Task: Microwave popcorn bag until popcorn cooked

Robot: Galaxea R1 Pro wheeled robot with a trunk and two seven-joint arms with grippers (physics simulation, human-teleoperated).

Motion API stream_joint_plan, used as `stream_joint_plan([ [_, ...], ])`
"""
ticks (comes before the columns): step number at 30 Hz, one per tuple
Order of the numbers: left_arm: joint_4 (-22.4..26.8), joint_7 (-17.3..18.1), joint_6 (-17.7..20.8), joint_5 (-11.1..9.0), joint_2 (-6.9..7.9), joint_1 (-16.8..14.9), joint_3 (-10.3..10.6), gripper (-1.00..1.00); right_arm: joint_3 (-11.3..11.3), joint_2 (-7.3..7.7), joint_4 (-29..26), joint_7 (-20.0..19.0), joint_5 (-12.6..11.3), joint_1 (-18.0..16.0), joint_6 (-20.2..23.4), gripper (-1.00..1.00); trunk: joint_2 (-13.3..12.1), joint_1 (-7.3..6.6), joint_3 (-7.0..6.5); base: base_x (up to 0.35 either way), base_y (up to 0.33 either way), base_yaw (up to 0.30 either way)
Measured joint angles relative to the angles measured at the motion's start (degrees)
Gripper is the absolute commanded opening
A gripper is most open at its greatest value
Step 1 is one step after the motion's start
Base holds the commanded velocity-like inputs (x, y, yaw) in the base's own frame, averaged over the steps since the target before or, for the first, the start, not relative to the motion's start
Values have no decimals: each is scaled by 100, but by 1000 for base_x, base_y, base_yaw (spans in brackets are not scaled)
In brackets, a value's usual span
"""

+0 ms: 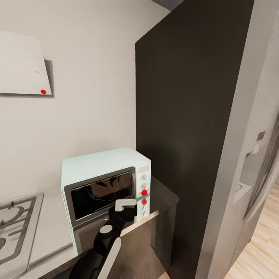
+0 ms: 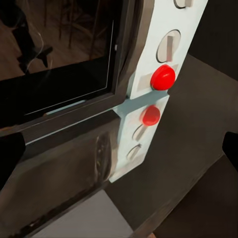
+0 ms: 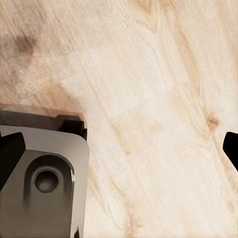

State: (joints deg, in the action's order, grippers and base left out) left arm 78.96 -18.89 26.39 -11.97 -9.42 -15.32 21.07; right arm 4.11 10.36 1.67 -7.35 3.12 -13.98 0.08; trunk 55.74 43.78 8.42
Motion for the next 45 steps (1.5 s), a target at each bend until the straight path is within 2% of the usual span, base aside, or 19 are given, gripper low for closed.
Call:
stream_joint_plan([
  [10, 2, -6, 3, 0, -5, -1, 2, 100, 0, -7, -4, -2, 7, 1, -104, 100, 1, 2, 0, -20, 0, 0],
  [28, 0, -51, 19, -23, -10, 0, -7, 100, 3, -10, -5, -9, 9, 1, -119, 100, -1, 3, 0, -327, 0, 0],
  [30, -10, -53, 25, -107, -16, 0, -2, 100, 7, -7, -5, -5, 15, 1, -119, 100, -1, 4, 0, -339, 0, 0],
  [32, -132, -57, 30, -347, -15, 0, 0, 100, 8, -4, -5, -4, 19, 1, -119, 100, -1, 4, 0, -342, 0, 0],
  [34, -483, -38, 29, -691, -17, 1, -4, 100, 9, -7, -5, -4, 23, 1, -122, 100, -1, 4, 0, -344, 0, 0],
  [38, -1649, -20, 17, -1351, -11, 1, -27, 100, 13, -2, -5, -5, 27, 1, -127, 100, -1, 4, 0, -344, 0, 0],
  [39, -2284, -18, 4, -1633, -4, 1, -29, 100, 15, -6, -5, -4, 26, 1, -127, 100, -1, 4, 1, -346, 0, 0],
  [40, -2805, -13, -44, -1777, -3, 2, -33, 100, 16, -3, -5, -4, 22, 1, -127, 100, -1, 4, 1, -346, 0, 0],
  [42, -3870, -33, -473, -2067, -2, 2, -43, 100, 16, -6, -5, -4, 19, 1, -127, 100, -1, 4, 1, -346, 0, 0],
  [44, -4898, -26, -909, -2219, -3, 3, -62, 100, 16, -12, -5, -4, 19, 1, -125, 100, -1, 4, 1, -346, 0, 0],
  [45, -5259, -21, -1010, -2251, -7, 1, -70, 100, 16, -12, -5, -4, 18, 1, -123, 100, -1, 4, 1, -346, 0, 0],
])
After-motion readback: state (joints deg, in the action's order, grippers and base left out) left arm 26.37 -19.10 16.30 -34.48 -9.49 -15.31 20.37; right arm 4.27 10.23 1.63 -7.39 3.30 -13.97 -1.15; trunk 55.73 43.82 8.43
